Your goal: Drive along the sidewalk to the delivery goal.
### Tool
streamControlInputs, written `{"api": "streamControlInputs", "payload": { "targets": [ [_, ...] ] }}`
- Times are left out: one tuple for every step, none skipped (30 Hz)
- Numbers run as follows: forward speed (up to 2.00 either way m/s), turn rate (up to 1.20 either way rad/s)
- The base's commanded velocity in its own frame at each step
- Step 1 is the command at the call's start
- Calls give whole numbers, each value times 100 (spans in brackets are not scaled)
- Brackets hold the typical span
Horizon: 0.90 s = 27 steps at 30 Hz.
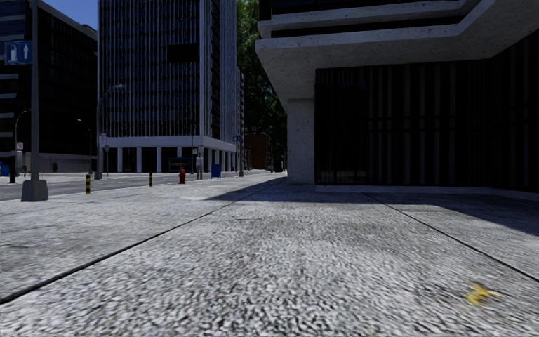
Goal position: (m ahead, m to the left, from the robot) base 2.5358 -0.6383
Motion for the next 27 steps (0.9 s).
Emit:
{"api": "streamControlInputs", "payload": {
  "targets": [
    [200, 0],
    [200, 0],
    [200, 0],
    [200, 0],
    [200, 0],
    [200, 0],
    [200, 0],
    [200, 0],
    [200, 0],
    [200, 0],
    [200, 0],
    [200, 0],
    [200, 0],
    [200, 0],
    [200, 0],
    [200, 0],
    [200, 0],
    [200, 0],
    [200, 0],
    [200, 0],
    [200, 0],
    [200, 0],
    [200, 0],
    [200, 0],
    [200, 0],
    [200, 0],
    [200, 0]
  ]
}}
